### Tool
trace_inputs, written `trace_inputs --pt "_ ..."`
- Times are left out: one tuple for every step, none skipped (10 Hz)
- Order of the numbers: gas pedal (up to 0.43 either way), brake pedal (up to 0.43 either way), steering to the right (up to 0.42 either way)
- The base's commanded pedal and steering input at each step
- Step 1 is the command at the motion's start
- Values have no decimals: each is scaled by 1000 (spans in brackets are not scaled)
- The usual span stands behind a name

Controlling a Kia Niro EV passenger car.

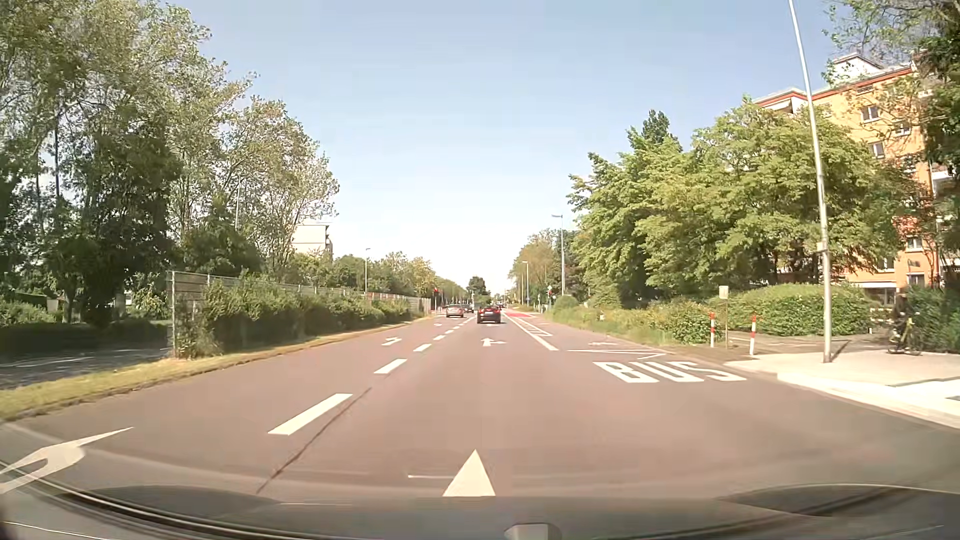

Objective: Follow the waypoints while adhering to traffic rules and regulations

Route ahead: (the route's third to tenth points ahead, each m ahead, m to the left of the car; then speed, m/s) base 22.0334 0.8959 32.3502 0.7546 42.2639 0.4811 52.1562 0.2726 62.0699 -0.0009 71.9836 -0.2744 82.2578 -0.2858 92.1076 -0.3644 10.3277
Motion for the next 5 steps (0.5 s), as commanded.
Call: trace_inputs --pt "79 0 5" --pt "79 0 5" --pt "67 0 5" --pt "59 0 5" --pt "28 0 4"
